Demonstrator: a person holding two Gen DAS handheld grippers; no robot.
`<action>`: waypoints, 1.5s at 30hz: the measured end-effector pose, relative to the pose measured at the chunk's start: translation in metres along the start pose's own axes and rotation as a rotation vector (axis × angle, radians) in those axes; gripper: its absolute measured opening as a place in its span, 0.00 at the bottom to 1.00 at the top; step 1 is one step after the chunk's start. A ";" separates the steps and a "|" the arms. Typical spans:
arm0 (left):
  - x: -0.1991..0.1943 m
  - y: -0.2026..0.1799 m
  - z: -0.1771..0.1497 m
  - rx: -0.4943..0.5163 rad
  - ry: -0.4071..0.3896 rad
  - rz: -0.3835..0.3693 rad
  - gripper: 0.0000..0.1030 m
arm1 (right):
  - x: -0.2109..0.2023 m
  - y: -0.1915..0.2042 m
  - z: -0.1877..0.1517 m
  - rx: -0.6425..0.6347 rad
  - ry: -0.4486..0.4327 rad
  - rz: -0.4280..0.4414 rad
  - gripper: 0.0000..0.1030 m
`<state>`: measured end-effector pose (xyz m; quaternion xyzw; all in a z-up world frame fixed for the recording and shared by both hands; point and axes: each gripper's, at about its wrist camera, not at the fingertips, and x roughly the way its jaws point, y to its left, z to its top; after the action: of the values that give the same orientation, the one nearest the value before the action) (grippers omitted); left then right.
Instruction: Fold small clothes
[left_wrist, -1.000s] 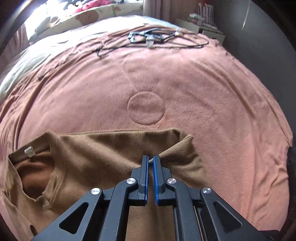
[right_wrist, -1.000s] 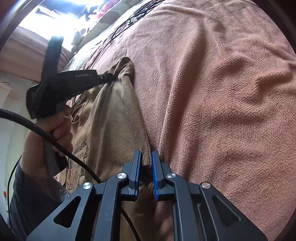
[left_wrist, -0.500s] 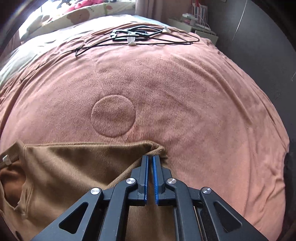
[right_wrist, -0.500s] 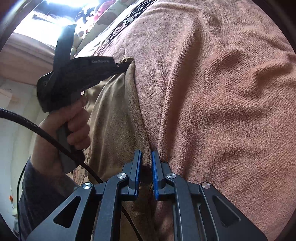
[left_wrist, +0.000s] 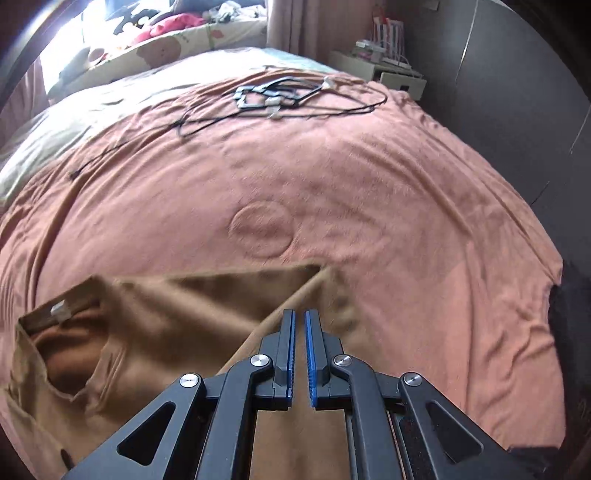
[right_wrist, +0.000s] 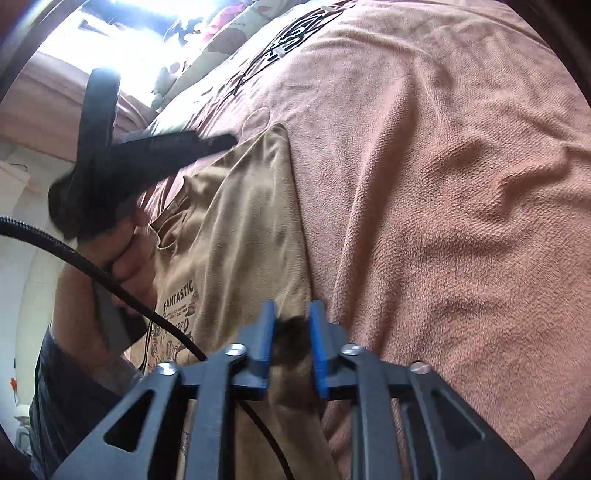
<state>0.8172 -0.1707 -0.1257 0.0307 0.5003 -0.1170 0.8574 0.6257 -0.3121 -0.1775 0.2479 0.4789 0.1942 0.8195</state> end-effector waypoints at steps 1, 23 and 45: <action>-0.002 0.006 -0.007 -0.006 0.013 0.004 0.07 | 0.000 0.001 -0.001 -0.010 -0.004 -0.013 0.46; -0.028 0.088 -0.069 -0.139 0.074 0.082 0.07 | -0.026 0.034 -0.003 -0.094 -0.059 -0.152 0.50; -0.304 0.131 -0.194 -0.183 -0.193 0.113 0.96 | -0.156 0.114 -0.082 -0.276 -0.141 -0.287 0.91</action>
<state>0.5388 0.0408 0.0319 -0.0308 0.4216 -0.0252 0.9059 0.4718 -0.2892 -0.0367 0.0752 0.4195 0.1213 0.8965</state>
